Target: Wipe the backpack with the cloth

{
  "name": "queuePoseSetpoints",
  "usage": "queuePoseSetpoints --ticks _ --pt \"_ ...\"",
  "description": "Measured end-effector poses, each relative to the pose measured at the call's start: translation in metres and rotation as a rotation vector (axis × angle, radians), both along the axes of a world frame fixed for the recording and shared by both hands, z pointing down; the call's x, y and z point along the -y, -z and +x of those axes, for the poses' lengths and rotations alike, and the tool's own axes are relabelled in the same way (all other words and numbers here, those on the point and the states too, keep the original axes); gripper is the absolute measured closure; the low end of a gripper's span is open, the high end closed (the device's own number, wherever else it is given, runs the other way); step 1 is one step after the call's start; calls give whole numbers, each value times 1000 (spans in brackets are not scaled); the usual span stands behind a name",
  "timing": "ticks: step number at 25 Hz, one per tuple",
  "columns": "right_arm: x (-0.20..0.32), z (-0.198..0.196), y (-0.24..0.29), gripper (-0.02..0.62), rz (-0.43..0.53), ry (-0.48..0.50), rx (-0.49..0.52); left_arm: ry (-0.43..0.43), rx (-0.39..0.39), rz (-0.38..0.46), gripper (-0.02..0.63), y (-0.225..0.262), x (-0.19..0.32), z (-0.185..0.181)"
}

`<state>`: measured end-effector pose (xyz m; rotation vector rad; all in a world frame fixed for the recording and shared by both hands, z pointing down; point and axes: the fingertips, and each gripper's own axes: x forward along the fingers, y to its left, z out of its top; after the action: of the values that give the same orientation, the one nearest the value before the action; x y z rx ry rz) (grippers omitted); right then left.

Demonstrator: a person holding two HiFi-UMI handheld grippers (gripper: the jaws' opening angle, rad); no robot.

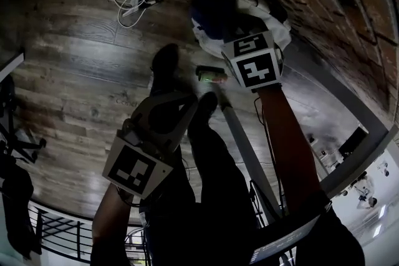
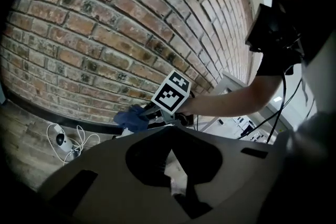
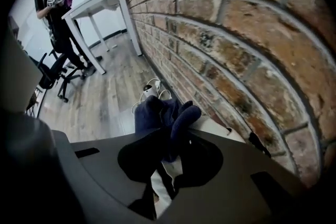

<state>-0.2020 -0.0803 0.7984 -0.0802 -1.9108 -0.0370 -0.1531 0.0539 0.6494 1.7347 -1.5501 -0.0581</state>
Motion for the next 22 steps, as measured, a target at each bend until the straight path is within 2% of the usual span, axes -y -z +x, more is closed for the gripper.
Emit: queuePoseSetpoints --ticks 10,16,19,22 --pt "62 60 44 565 -27 -281 179 -126 24 3 609 11 28 53" --pt "105 119 52 565 -3 -431 212 -170 31 3 609 13 42 76" --pt "122 146 55 566 21 -499 196 -187 34 7 609 15 47 87" --pt "134 179 40 566 7 -595 168 -203 38 -2 609 13 49 96"
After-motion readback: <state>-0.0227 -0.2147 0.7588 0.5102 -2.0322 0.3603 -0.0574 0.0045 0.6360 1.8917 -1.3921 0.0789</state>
